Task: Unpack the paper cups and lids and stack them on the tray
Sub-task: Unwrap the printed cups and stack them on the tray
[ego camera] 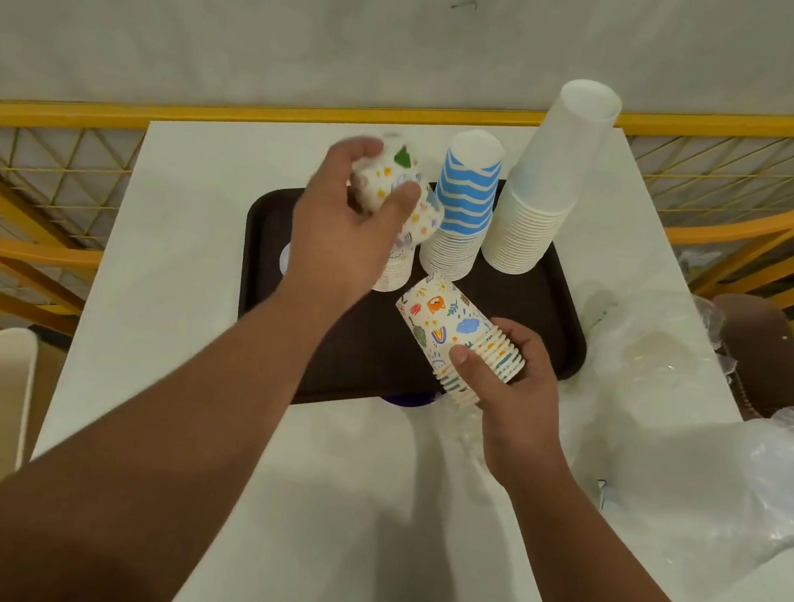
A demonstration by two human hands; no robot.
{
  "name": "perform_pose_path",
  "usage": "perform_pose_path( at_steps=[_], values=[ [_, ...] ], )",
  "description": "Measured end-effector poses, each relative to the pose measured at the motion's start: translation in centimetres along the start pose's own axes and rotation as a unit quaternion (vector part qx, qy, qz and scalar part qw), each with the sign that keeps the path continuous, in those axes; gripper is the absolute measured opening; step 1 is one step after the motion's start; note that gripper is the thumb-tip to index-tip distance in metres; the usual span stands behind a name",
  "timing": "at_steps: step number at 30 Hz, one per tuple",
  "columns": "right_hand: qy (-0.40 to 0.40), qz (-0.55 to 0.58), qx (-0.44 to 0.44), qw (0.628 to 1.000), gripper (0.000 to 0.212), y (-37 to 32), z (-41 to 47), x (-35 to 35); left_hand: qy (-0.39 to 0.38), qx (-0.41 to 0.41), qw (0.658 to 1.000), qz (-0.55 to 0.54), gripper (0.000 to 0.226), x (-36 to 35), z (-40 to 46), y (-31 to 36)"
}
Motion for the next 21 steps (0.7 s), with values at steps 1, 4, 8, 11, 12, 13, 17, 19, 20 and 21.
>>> perform_pose_path(
  at_steps=[1,4,8,11,12,13,17,19,20,21],
  values=[
    [0.001,0.003,-0.005,1.000,0.060,0.1,0.0,0.1,0.000,-0.033,0.998,0.049,0.035,0.3,1.1,0.4],
    [0.004,-0.002,-0.014,1.000,0.060,0.3,-0.1,0.2,-0.012,-0.078,0.987,0.143,0.043,0.3,3.5,0.5],
    [0.011,-0.017,-0.014,1.000,0.061,0.4,-0.2,0.7,-0.055,-0.051,0.974,0.212,0.044,-0.6,4.4,-2.5],
    [0.017,-0.016,-0.011,1.000,0.063,0.5,-0.2,1.3,-0.085,-0.011,0.969,0.230,0.041,-1.0,3.9,-4.8],
    [0.018,-0.014,-0.011,1.000,0.062,0.5,-0.2,1.4,-0.093,-0.001,0.966,0.241,0.041,-1.0,3.7,-5.3],
    [0.018,-0.014,-0.011,1.000,0.062,0.5,-0.2,1.5,-0.102,0.011,0.963,0.250,0.043,-1.0,3.5,-5.6],
    [0.010,-0.010,-0.013,1.000,0.065,0.5,-0.1,1.5,-0.089,0.017,0.967,0.239,0.048,-0.4,2.5,-4.6],
    [0.005,0.003,-0.016,1.000,0.067,0.4,0.0,1.3,-0.020,-0.013,0.978,0.207,0.045,-0.1,0.7,-3.1],
    [0.001,0.013,-0.015,1.000,0.067,0.2,0.0,1.1,0.012,-0.020,0.984,0.178,0.041,-0.1,-0.6,-2.3],
    [-0.004,0.021,-0.013,1.000,0.066,0.1,0.0,0.9,0.031,-0.010,0.990,0.139,0.036,-0.2,-1.9,-1.8]
  ],
)
Point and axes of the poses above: each hand's wrist, its own z-axis towards the middle knuckle, its own x-axis out of the back of the hand, y = z × x, the point moved 2 cm from there along z, towards the middle knuckle, and after that the axes turned 10 degrees about -y, right-handed, at the moved point
